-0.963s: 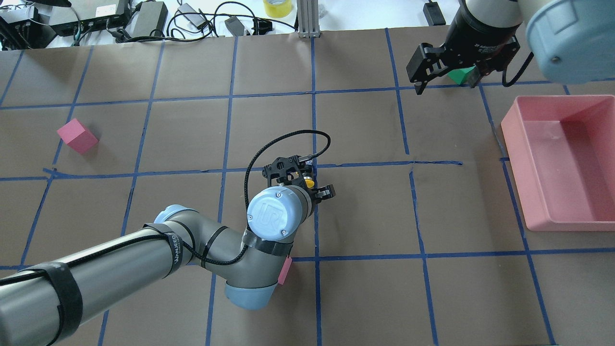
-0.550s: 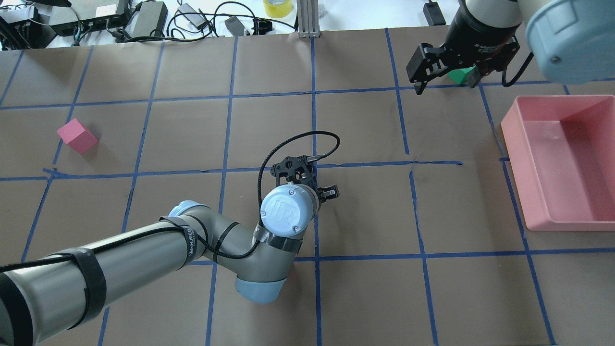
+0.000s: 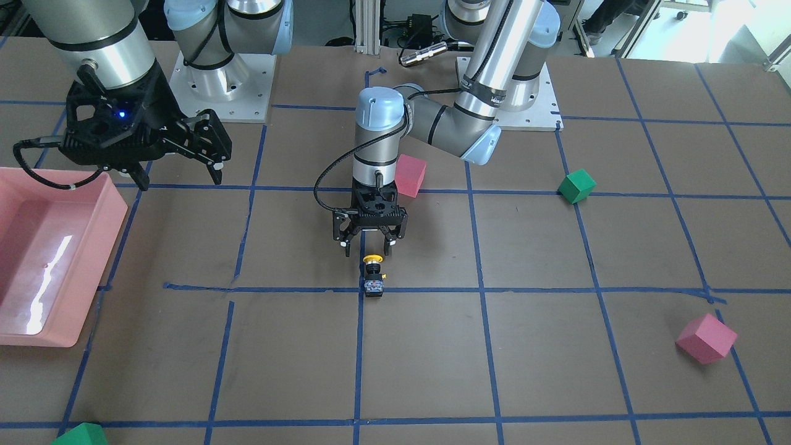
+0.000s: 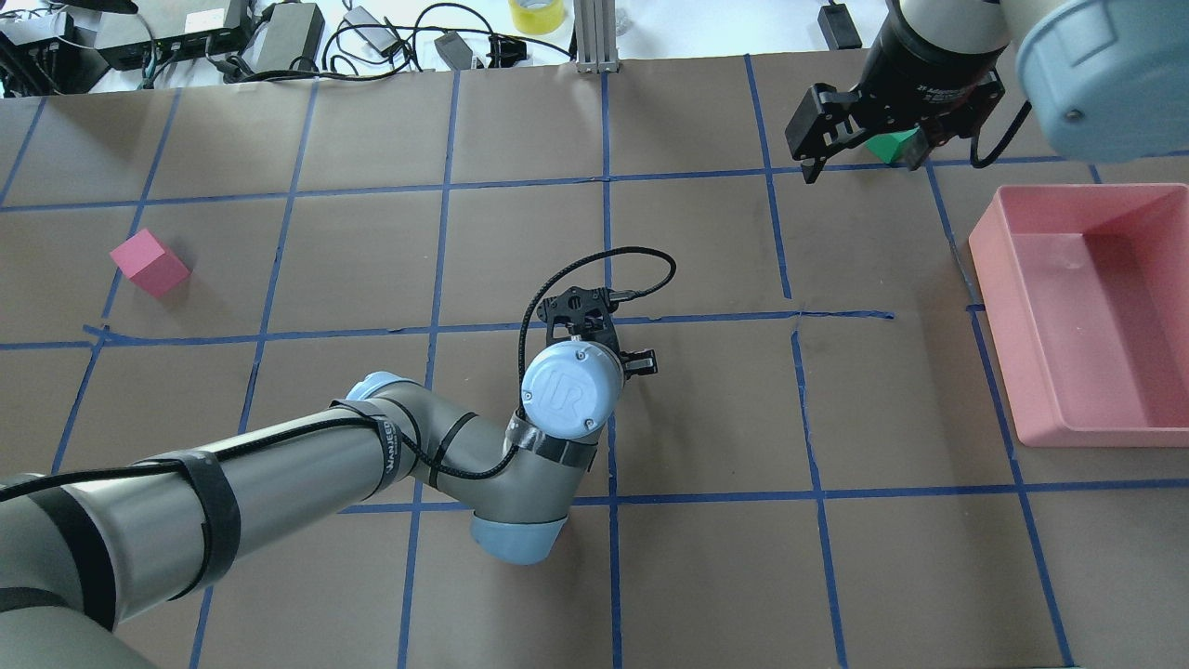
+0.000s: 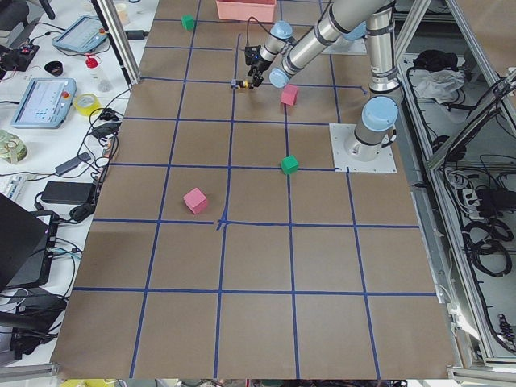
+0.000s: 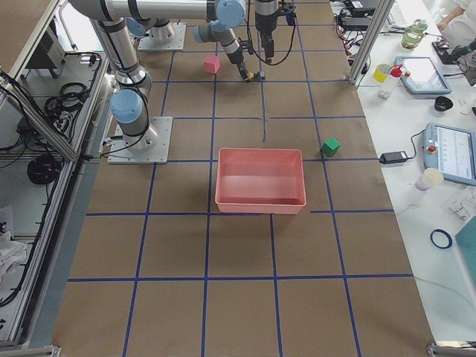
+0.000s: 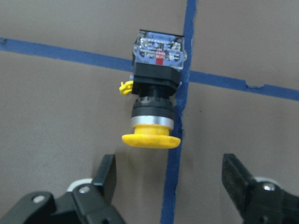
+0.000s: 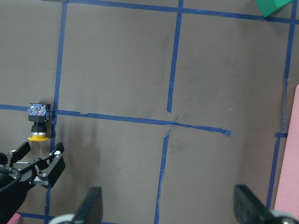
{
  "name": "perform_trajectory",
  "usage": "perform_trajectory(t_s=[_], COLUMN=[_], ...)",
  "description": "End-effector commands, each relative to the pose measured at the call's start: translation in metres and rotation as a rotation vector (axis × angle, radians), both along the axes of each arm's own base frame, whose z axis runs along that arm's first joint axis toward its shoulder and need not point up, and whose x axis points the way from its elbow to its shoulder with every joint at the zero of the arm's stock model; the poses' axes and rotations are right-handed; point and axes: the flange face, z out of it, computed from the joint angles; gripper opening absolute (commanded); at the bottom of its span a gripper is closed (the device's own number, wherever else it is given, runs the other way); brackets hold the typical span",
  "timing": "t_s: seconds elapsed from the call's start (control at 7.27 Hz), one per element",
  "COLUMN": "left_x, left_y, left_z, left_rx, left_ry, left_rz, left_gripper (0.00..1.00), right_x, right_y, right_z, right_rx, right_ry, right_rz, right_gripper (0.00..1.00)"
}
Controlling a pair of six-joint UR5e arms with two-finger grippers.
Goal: Align button upright
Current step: 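Lower the left gripper and grasp the button by its yellow cap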
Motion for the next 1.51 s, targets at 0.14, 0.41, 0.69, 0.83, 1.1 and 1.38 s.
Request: perform_trajectory(t_s=[0.14, 0.41, 0.69, 0.83, 1.1, 1.38], left_x=[-0.001, -0.003, -0.002, -0.002, -0.005, -0.010], left_y=[-0.004, -0.011, -0.009, -0.011, -0.015, -0.022], left_z=[0.004, 0.008, -0.008, -0.009, -0.005, 0.000], left_rx=[-0.012, -0.033, -0.006, -0.008, -0.017, -0.014], left_ry=[-0.010, -0.035, -0.052, -0.065, -0.065, -0.065], left_rz=[-0.017, -0.047, -0.051, -0.074, -0.090, -0.096], left_gripper=[0.84, 0.83, 0.83, 0.83, 0.49, 0.00], right_x=[0.000, 0.000, 0.000, 0.000, 0.000, 0.000], right_y=[0.000, 0.000, 0.000, 0.000, 0.000, 0.000], right_z=[0.000, -0.001, -0.001, -0.001, -0.001, 0.000], right_rx=[0.001, 0.002, 0.002, 0.002, 0.002, 0.001], right_ry=[0.002, 0.000, 0.000, 0.000, 0.000, 0.000], right_rz=[0.001, 0.001, 0.001, 0.001, 0.001, 0.001], right_gripper=[1.00, 1.00, 1.00, 1.00, 1.00, 1.00])
